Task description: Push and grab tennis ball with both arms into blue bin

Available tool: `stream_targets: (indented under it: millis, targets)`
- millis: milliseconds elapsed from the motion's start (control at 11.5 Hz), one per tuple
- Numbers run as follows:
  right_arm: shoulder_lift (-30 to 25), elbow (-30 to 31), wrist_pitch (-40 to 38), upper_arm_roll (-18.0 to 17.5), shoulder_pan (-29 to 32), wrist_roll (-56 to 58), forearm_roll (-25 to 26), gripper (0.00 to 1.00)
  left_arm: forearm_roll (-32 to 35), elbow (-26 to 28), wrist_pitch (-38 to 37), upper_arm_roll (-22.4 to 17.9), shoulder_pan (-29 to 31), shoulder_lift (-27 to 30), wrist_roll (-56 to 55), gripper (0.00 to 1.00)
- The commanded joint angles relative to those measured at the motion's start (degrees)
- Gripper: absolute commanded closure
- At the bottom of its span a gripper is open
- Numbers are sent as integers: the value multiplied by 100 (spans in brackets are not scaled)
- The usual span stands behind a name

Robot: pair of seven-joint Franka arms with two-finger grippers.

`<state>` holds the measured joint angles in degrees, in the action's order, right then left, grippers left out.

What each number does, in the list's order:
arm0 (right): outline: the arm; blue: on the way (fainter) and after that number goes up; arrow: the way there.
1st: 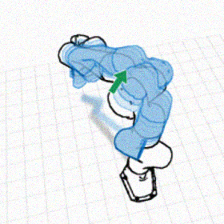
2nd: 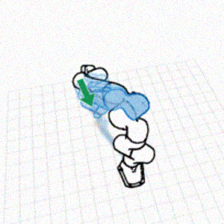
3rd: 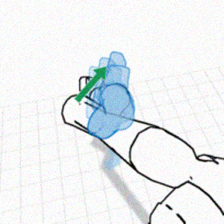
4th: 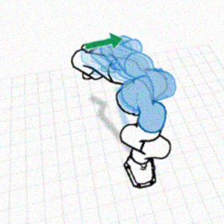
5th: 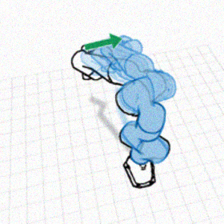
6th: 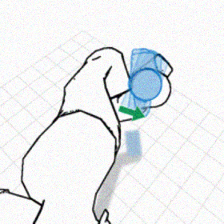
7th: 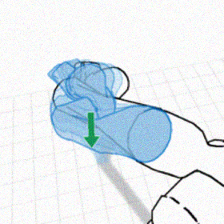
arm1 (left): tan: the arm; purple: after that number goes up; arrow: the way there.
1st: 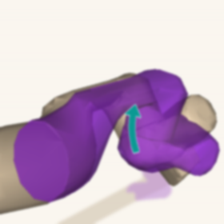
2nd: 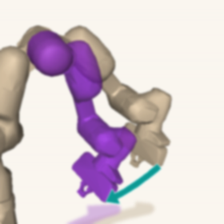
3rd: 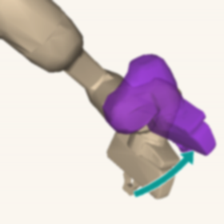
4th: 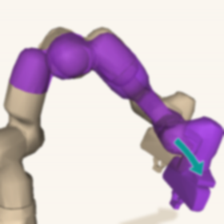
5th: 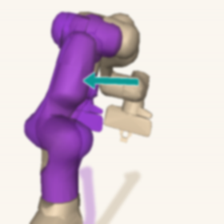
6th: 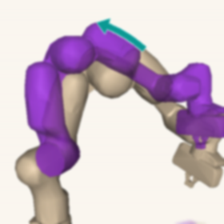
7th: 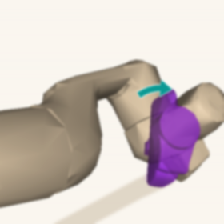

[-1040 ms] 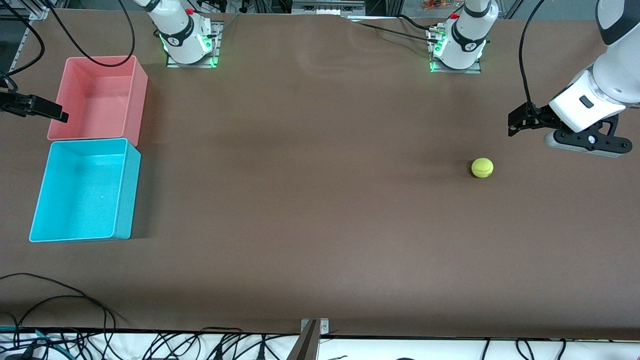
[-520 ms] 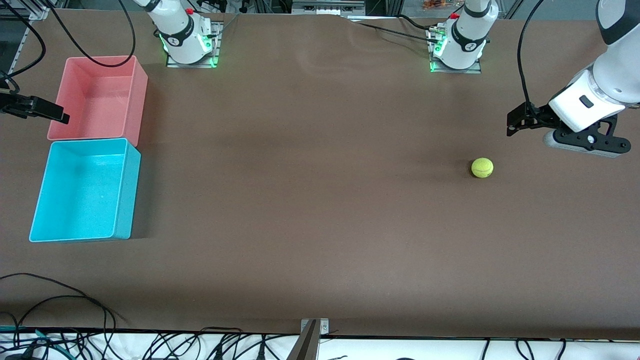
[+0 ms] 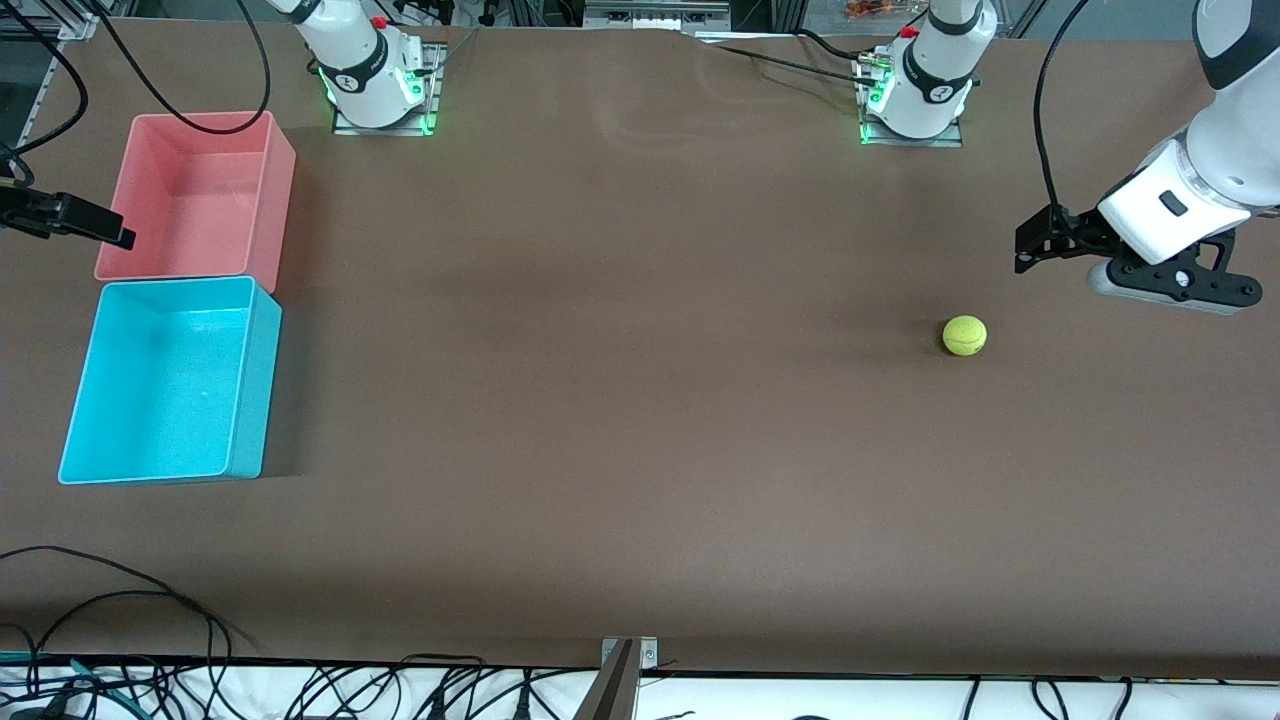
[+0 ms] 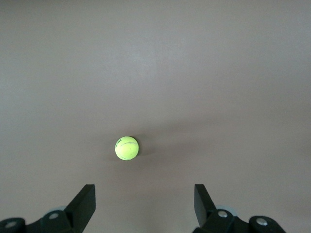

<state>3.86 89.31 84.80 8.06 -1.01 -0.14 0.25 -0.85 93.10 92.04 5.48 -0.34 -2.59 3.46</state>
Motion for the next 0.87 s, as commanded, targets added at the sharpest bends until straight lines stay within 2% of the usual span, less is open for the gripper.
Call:
stream_targets:
  millis: [0,780]
  targets:
    - [-17,-81,-16,20,22,102,-104,0,-117,-47,-98,15,43,48,128,10]
    - [-35,-90,-60,-15,4,93,-122,0,-109,-47,-116,6,52,57,137,14]
